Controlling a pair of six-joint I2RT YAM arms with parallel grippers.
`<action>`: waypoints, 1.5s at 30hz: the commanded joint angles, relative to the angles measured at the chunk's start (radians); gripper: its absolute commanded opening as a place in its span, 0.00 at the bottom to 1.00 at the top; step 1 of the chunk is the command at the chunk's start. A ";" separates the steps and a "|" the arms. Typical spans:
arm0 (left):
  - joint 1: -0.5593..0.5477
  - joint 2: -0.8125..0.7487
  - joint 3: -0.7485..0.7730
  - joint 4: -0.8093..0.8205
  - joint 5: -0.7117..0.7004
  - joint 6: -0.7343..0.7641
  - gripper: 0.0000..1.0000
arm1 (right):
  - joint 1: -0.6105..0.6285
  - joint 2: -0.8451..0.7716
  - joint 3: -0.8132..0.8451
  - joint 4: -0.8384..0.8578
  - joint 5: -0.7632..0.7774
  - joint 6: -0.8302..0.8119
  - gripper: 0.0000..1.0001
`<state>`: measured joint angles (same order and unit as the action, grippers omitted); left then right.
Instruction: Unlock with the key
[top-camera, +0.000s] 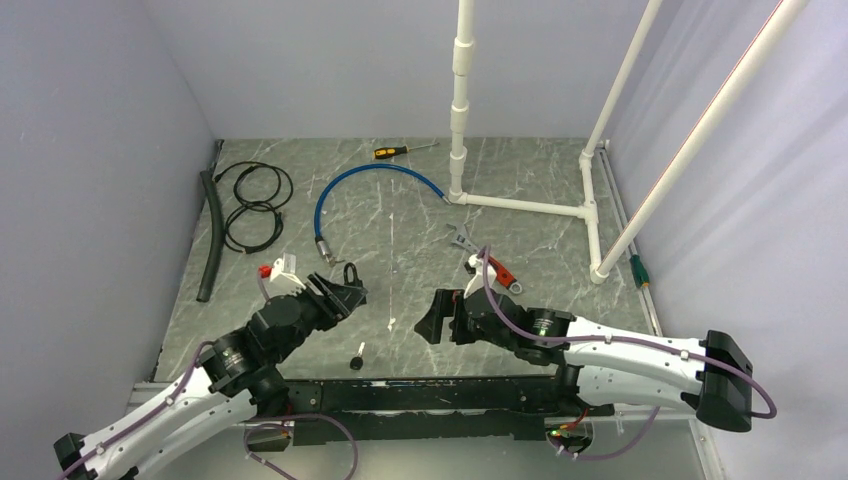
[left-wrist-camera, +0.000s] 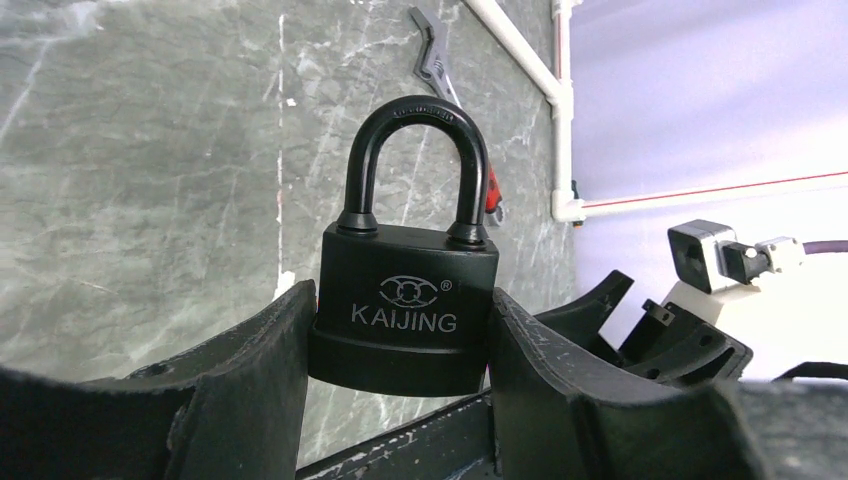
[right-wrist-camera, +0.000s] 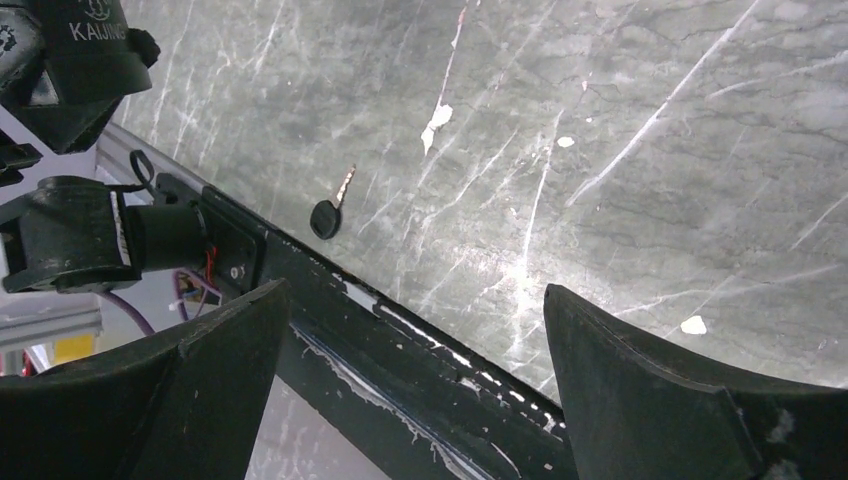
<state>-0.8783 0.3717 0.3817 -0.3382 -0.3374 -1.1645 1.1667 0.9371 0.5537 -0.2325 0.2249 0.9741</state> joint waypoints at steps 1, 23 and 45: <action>0.000 -0.035 0.052 -0.042 -0.077 -0.025 0.00 | 0.006 0.026 -0.004 0.053 0.000 0.021 0.98; -0.001 -0.256 0.477 -0.778 -0.347 0.113 0.00 | 0.259 0.916 0.847 -0.464 0.169 0.291 0.87; -0.019 -0.307 0.453 -0.832 -0.368 0.056 0.00 | 0.260 1.200 1.041 -0.532 0.111 0.250 0.55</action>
<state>-0.8875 0.0856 0.8246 -1.2209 -0.6533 -1.0782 1.4246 2.1117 1.5772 -0.7395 0.3561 1.2430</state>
